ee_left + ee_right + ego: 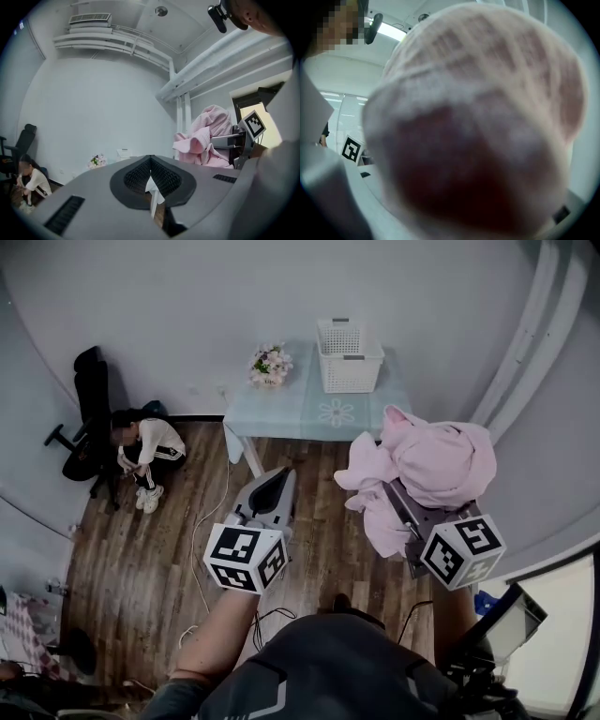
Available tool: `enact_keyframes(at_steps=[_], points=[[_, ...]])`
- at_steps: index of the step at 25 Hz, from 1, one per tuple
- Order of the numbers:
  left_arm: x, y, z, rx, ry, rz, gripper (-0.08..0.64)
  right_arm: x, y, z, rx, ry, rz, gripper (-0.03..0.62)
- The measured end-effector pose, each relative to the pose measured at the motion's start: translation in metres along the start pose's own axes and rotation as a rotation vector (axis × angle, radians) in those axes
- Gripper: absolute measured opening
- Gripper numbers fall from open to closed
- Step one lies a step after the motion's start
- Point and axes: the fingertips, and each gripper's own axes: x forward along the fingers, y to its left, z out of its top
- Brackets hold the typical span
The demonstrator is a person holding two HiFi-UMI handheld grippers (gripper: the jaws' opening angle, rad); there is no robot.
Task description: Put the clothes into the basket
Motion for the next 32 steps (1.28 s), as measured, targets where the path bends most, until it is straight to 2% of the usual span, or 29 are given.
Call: enact_keyframes(at_steps=[5,9,11,16,20,23,27,32], points=[[0.006,0.006,-0.001,-0.001,0.001,0.01,0.009,0.003,-0.006,0.002,-0.002,-0.011,0.005,0.334],[0.095,0.007,0.0,0.001,0.018,0.051,0.009,0.05,-0.09,0.004,0.009,0.005,0.043,0.334],[0.12,0.008,0.001,0.002,0.022,0.067,0.009,0.064,-0.114,0.006,0.01,0.006,0.059,0.334],[0.11,0.016,-0.002,0.002,0.043,0.069,0.009,0.069,-0.11,0.007,0.005,0.002,0.057,0.334],[0.152,0.026,-0.001,0.001,0.047,0.08,0.009,0.1,-0.145,0.011,0.005,-0.006,0.06,0.334],[0.172,0.039,0.0,-0.004,0.027,0.075,0.009,0.119,-0.153,0.012,-0.003,-0.008,0.058,0.334],[0.215,0.064,0.006,-0.012,0.017,0.044,0.009,0.162,-0.172,0.015,-0.007,-0.004,0.045,0.334],[0.246,0.101,0.024,0.005,-0.002,0.004,0.009,0.209,-0.176,0.027,-0.01,-0.006,0.026,0.334]])
